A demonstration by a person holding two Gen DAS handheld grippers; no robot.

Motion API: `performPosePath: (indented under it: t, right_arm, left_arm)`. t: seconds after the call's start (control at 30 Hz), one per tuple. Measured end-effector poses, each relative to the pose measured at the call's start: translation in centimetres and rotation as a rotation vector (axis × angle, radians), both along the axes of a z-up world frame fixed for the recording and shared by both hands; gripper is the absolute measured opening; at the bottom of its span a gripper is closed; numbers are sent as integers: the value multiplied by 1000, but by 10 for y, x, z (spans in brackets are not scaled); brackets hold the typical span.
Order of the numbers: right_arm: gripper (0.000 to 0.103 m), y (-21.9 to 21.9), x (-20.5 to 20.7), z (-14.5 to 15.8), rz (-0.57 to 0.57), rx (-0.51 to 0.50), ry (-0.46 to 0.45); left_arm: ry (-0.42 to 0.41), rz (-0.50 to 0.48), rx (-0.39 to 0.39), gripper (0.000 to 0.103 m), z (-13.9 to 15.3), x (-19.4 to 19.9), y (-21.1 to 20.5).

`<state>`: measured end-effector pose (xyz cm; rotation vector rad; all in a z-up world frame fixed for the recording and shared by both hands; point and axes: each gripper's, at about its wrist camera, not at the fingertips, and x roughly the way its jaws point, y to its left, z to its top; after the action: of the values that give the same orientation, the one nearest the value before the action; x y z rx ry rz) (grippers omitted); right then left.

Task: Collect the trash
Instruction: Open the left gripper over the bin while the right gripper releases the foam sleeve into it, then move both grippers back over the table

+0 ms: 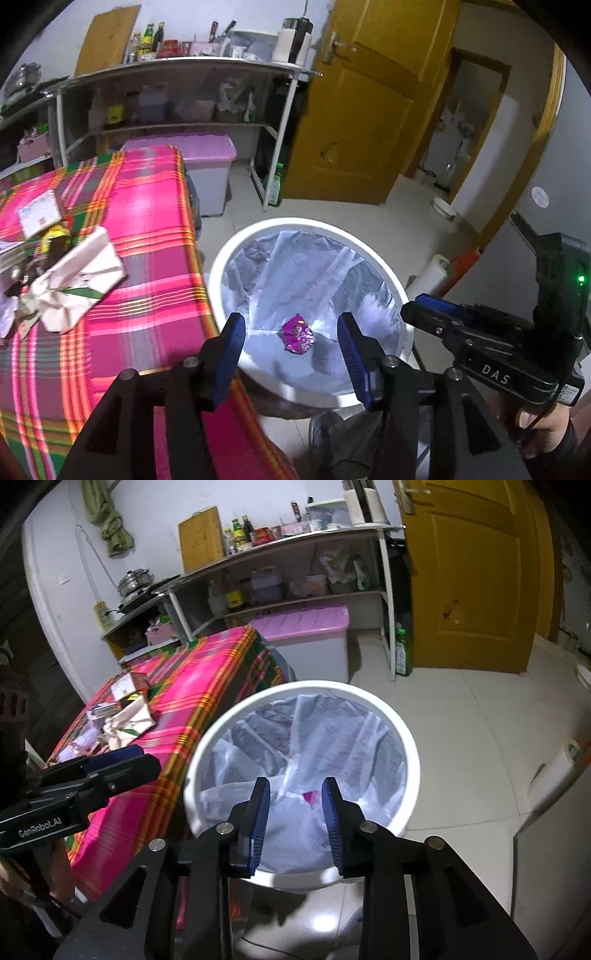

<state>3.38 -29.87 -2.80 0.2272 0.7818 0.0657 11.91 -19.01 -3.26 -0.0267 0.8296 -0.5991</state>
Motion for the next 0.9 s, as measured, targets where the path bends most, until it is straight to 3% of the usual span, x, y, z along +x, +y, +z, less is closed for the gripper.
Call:
performPosePath:
  t: [0.33, 0.8, 0.9]
  right_arm:
    - [42, 30, -5, 16, 57, -6, -39]
    - [49, 99, 2, 26, 226, 24, -60]
    - [59, 111, 5, 26, 258, 26, -64]
  left_arm:
    - [-53, 86, -9, 52, 14, -22, 49]
    - [-107, 276, 6, 52, 21, -42, 135]
    - [-112, 319, 15, 52, 19, -45, 154]
